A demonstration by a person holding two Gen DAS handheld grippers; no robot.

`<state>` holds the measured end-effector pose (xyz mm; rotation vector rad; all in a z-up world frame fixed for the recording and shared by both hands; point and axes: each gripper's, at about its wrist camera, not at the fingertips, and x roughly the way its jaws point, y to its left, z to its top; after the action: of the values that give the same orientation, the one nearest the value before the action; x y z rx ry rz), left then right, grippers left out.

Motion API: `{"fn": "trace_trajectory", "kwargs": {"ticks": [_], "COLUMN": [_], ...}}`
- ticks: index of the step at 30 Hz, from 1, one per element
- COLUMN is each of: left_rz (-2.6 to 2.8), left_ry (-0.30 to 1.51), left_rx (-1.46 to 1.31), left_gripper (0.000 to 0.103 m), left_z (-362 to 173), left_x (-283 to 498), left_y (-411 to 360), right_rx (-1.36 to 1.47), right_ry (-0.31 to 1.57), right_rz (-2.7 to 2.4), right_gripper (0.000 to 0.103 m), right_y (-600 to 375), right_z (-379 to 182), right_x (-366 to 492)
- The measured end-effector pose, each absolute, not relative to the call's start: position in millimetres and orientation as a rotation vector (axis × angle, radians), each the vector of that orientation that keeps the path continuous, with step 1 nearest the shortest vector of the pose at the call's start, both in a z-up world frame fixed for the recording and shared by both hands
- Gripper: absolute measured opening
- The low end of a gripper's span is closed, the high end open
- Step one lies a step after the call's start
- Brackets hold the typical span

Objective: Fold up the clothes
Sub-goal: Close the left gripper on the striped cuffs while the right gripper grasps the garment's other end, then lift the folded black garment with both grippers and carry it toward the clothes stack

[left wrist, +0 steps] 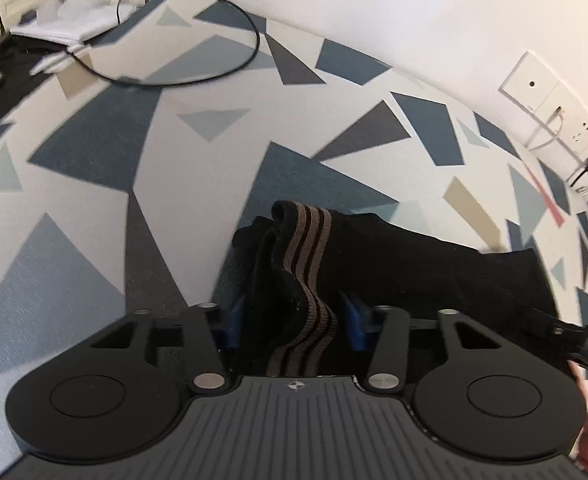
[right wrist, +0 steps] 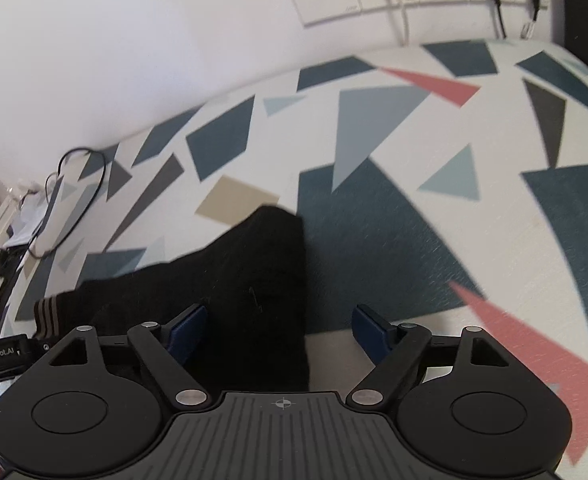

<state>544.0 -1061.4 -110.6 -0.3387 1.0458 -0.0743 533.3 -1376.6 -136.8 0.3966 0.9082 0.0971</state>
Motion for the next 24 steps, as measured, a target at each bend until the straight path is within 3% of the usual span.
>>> {"fn": "trace_trajectory", "kwargs": {"ticks": [2, 4, 13, 16, 24], "left_rz": [-0.085, -0.098, -0.038, 0.012, 0.154], "left_ry": [1.067, 1.075, 1.039, 0.991, 0.861], "left_rx": [-0.401, -0.437, -0.428, -0.41, -0.389], "left_gripper": [0.035, 0.031, 0.023, 0.022, 0.022], "left_z": [-111, -113, -99, -85, -35], "left_x": [539, 531, 500, 487, 445], "left_y": [-1058, -1058, -1073, -1077, -1065], "right_rx": [0.33, 0.267, 0.201, 0.154, 0.18], "right_ry": [0.906, 0.907, 0.921, 0.852, 0.724], "right_rz": [0.121, 0.155, 0.262, 0.333, 0.515], "right_gripper": [0.078, 0.063, 0.024, 0.019, 0.018], "right_y": [-1369, -1362, -1364, -1361, -1351], "right_z": [-137, -136, -132, -129, -94], "right_x": [535, 535, 536, 527, 517]}}
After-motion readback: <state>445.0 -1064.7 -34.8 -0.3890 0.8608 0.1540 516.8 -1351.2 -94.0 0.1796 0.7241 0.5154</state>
